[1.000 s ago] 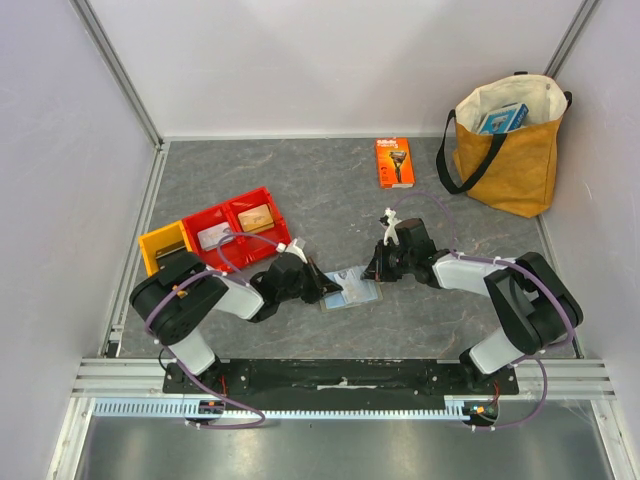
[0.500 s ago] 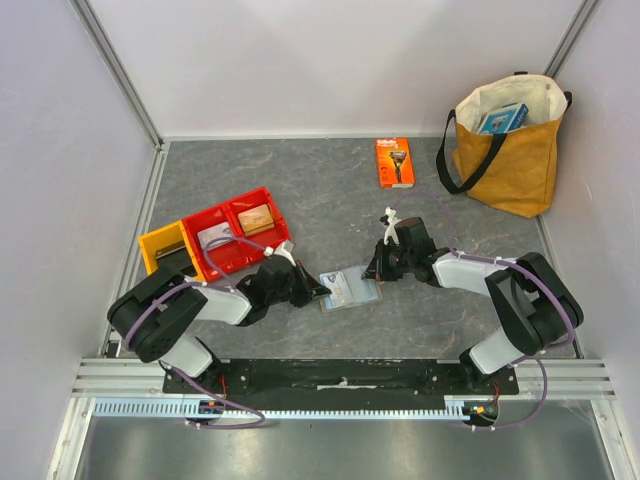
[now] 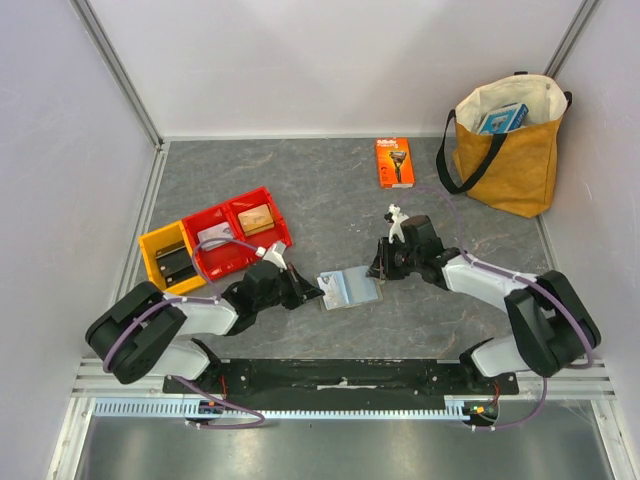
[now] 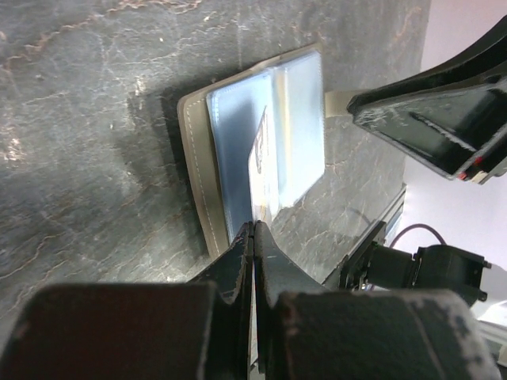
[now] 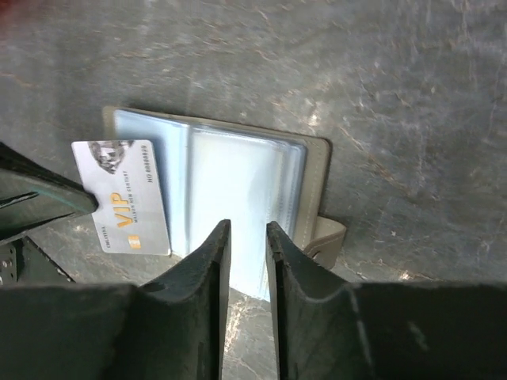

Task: Take the credit cards out of the card holder
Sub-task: Remove the credit card from the card holder, then place the credit card in the storage box.

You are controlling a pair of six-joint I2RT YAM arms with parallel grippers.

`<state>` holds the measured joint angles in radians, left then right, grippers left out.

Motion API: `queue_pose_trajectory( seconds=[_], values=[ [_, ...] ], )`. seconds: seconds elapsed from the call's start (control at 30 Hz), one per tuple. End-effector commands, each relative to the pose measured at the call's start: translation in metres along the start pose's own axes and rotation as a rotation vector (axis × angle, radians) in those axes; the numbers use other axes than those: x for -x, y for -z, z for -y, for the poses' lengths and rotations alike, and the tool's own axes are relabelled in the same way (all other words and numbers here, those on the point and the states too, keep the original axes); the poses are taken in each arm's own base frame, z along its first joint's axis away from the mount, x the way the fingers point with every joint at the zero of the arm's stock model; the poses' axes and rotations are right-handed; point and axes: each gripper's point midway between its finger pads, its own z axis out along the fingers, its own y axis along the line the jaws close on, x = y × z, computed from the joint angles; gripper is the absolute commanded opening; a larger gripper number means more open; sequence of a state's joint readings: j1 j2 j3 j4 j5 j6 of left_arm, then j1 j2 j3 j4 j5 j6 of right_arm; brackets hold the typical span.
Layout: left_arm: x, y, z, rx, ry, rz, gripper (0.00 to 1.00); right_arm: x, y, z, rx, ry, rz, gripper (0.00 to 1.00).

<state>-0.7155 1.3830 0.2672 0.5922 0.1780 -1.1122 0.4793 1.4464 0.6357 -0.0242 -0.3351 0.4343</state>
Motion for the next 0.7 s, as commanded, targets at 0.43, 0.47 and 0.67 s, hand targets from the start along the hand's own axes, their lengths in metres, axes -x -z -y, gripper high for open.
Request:
queue_pose_trajectory(
  seconds=[0.43, 0.47, 0.67],
  values=[
    [0.013, 0.027, 0.066, -0.333, -0.231, 0.053, 0.02, 0.017, 0.029, -0.083, 0.451, 0.206, 0.087, 0.77],
    [0.012, 0.027, 0.067, -0.338, -0.236, 0.049, 0.02, 0.017, 0.027, -0.083, 0.461, 0.206, 0.086, 0.78],
    [0.008, 0.036, 0.084, -0.427, -0.262, 0.033, 0.02, 0.01, 0.025, -0.095, 0.574, 0.187, 0.069, 0.73]
  ],
)
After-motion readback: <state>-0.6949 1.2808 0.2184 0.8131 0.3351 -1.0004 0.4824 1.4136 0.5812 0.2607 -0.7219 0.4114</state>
